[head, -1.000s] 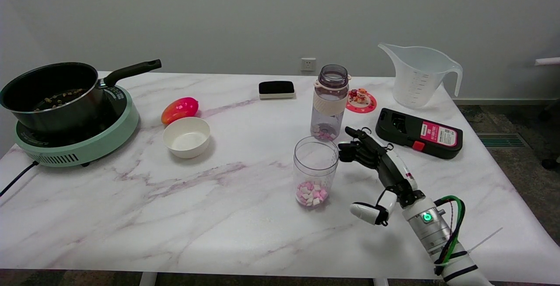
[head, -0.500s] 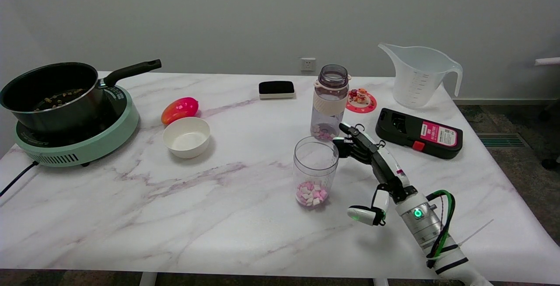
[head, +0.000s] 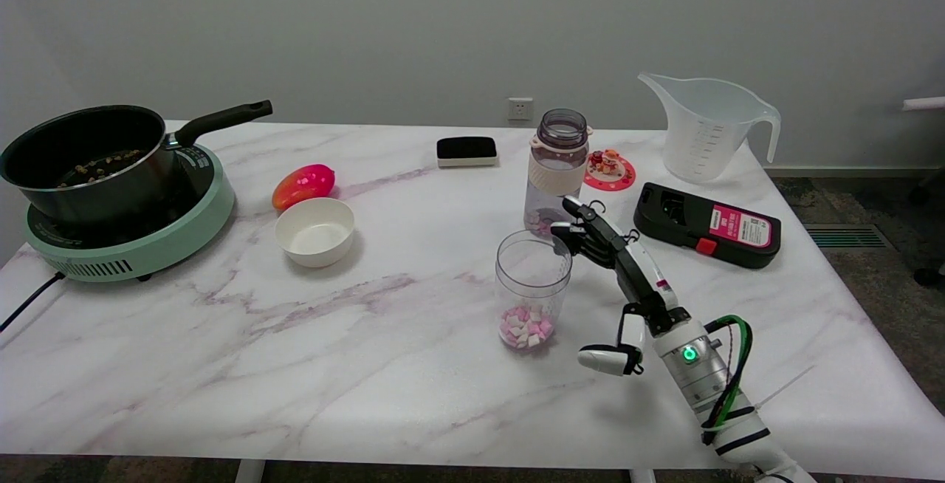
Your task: Pick up the measuring cup.
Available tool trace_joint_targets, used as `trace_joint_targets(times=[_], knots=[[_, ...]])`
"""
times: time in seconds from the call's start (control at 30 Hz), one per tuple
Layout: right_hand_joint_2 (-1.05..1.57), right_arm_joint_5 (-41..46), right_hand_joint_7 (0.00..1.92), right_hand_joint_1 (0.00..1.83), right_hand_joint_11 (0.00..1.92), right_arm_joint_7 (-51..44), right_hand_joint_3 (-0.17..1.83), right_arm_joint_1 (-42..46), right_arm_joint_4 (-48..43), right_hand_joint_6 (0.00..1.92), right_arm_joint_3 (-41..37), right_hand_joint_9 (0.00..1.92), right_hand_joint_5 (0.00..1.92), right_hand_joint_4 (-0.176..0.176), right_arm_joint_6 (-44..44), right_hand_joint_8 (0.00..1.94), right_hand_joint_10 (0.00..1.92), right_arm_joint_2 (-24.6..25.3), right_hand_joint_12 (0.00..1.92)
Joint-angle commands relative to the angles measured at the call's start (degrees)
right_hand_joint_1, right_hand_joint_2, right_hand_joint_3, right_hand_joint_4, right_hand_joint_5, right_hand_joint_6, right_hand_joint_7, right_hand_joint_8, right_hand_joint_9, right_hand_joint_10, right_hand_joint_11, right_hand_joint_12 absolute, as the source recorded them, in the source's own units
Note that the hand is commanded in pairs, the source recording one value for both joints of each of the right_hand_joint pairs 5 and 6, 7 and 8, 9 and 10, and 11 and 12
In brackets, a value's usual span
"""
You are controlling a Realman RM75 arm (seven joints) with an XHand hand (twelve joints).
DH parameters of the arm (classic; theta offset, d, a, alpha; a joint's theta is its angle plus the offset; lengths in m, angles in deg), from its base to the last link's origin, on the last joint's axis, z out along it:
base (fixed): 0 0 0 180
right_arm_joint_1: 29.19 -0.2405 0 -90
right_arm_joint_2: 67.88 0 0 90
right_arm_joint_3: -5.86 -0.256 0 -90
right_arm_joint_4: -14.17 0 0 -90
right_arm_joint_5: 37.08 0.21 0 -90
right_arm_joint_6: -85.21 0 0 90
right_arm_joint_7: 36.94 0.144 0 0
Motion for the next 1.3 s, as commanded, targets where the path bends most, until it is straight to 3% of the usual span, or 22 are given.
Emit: trace_joint_targets(times=[0.03, 0.17, 0.43, 0.67, 1.0, 1.2, 1.3], knots=[[-0.87, -2.54, 0.5, 1.22, 0.57, 0.16, 1.45, -3.76, 1.89, 0.2, 1.0, 0.52, 0.2, 0.0, 0.25, 0.5, 0.52, 3.83, 0.57], [-0.87, -2.57, 0.51, 1.22, 0.58, 1.45, 1.38, -4.72, 3.36, 0.2, 2.37, 0.52, 0.2, 0.0, 0.11, 0.51, 0.52, 5.17, 0.58], [-0.7, -4.6, 0.54, 1.27, 0.59, 1.48, 1.48, -6.23, 5.52, 0.22, 2.81, 0.54, 0.22, 0.0, -0.95, 0.54, 0.54, 7.43, 0.59], [-0.73, -6.38, 0.55, 1.27, 0.6, 1.48, 1.62, -7.62, 6.84, 0.22, 3.77, 0.55, 0.22, 0.0, -1.14, 0.55, 0.55, 8.97, 0.6], [-0.78, -6.54, 0.56, 1.26, 0.62, 1.48, 1.58, -9.12, 7.42, 0.22, 4.7, 0.57, 0.22, 0.0, -1.22, 0.56, 0.57, 9.9, 0.62], [-0.68, -6.54, 0.58, 1.27, 0.64, 1.48, 1.37, -9.27, 7.61, 0.24, 4.67, 0.59, 0.24, 0.0, -1.22, 0.58, 0.59, 9.9, 0.64], [-0.29, -6.45, 0.87, 1.31, 0.74, 1.48, 1.15, -9.32, 7.8, 0.43, 4.43, 0.72, 0.43, 0.0, -1.16, 0.87, 0.72, 9.9, 0.74]])
